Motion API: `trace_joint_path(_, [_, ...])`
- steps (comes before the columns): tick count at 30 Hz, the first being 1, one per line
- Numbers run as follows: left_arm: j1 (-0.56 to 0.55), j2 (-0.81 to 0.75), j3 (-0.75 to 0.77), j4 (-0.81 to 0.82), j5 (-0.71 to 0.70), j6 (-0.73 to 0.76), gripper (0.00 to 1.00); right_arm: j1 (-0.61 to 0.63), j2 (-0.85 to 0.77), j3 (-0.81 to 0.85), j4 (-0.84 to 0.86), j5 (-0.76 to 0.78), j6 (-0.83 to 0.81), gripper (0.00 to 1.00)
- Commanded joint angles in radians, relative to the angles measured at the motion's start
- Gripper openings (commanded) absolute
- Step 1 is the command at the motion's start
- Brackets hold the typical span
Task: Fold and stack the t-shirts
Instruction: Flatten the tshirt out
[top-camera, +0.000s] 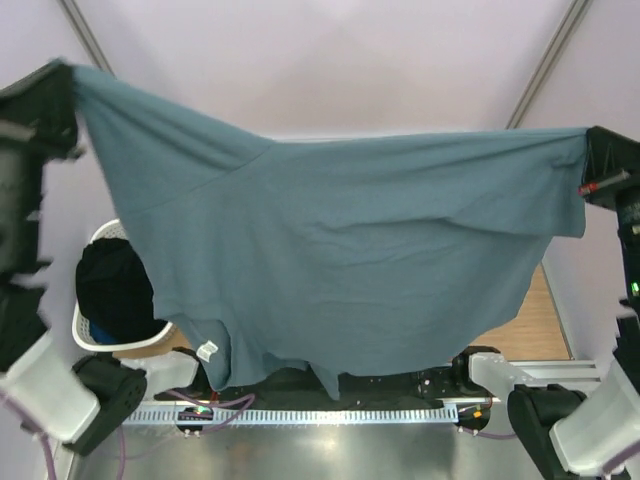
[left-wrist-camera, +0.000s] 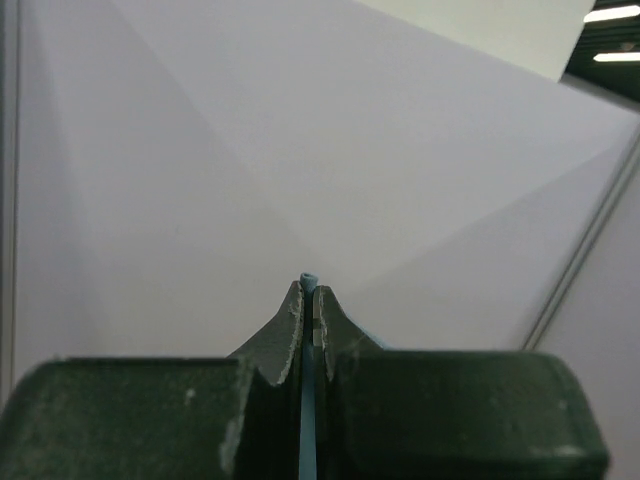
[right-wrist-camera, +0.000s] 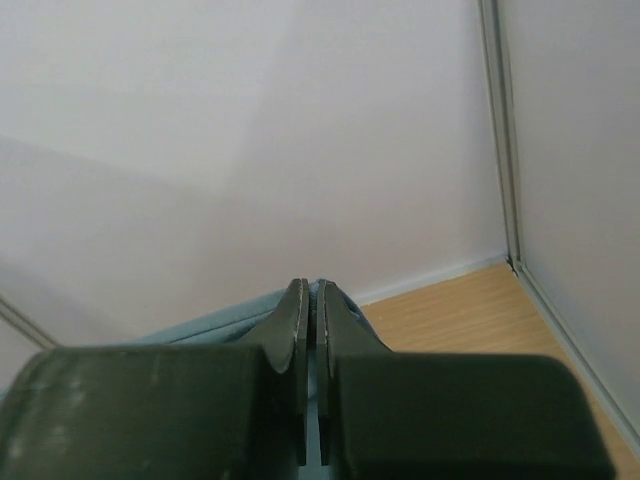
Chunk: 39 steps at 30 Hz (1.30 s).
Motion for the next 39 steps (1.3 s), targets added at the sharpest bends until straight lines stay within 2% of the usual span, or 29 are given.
trace_joint_path(1, [-0.005, 0.219, -0.011, -0.032, -0.104, 0.076, 0.0, -0.008, 0.137, -0.044, -0.023, 0.111, -0.018, 0.01])
trace_joint_path(4, [-0.002, 0.319, -0.058, -0.035, -0.118, 0.091, 0.0, -0.008, 0.165, -0.191, 0.044, 0.193, -0.034, 0.01])
trace_joint_path(5, [-0.002, 0.337, -0.084, -0.029, -0.108, 0.081, 0.0, -0.008, 0.162, -0.31, 0.078, 0.219, -0.035, 0.01])
trace_joint_path(8, [0.004, 0.384, -0.263, 0.046, -0.072, 0.056, 0.0, -0.008, 0.128, -0.515, 0.236, 0.252, -0.031, 0.01])
trace_joint_path(9, [0.007, 0.392, -0.361, 0.075, -0.068, 0.045, 0.0, -0.008, 0.128, -0.638, 0.29, 0.264, -0.031, 0.01])
trace_joint_path(11, [0.019, 0.432, -0.449, 0.161, -0.062, 0.033, 0.0, -0.008, 0.137, -0.76, 0.342, 0.302, -0.023, 0.01])
trace_joint_path(12, [0.024, 0.449, -0.516, 0.213, -0.06, 0.016, 0.0, -0.012, 0.143, -0.885, 0.411, 0.325, -0.017, 0.01])
trace_joint_path(14, [0.041, 0.513, -0.569, 0.268, -0.045, -0.005, 0.0, -0.029, 0.178, -1.045, 0.503, 0.295, -0.011, 0.01])
trace_joint_path(15, [0.045, 0.542, -0.6, 0.317, -0.037, -0.028, 0.0, -0.046, 0.194, -1.087, 0.603, 0.255, 0.004, 0.01])
trace_joint_path(17, [0.055, 0.599, -0.592, 0.347, -0.017, -0.044, 0.0, -0.058, 0.275, -1.144, 0.688, 0.224, 0.017, 0.01])
trace_joint_path(18, [0.053, 0.667, -0.574, 0.353, -0.014, -0.044, 0.0, -0.063, 0.302, -1.149, 0.768, 0.2, 0.021, 0.01])
trace_joint_path(21, [0.056, 0.787, -0.458, 0.353, -0.002, -0.027, 0.0, -0.064, 0.437, -1.089, 0.87, 0.166, 0.009, 0.01])
trace_joint_path(23, [0.062, 0.834, -0.344, 0.353, 0.007, -0.004, 0.0, -0.067, 0.529, -0.987, 0.89, 0.161, 0.0, 0.01])
trace_joint_path(27, [0.101, 0.869, -0.224, 0.361, 0.055, -0.007, 0.0, -0.069, 0.606, -0.827, 0.876, 0.149, -0.021, 0.01])
trace_joint_path(31, [0.118, 0.823, -0.209, 0.371, 0.092, 0.015, 0.0, -0.069, 0.571, -0.759, 0.839, 0.143, -0.034, 0.01])
trace_joint_path(34, [0.119, 0.73, -0.221, 0.371, 0.127, 0.016, 0.0, -0.069, 0.466, -0.766, 0.815, 0.132, -0.041, 0.01])
trace_joint_path(39, [0.116, 0.475, -0.313, 0.37, 0.15, 0.03, 0.0, -0.069, 0.272, -0.767, 0.741, 0.109, -0.072, 0.01])
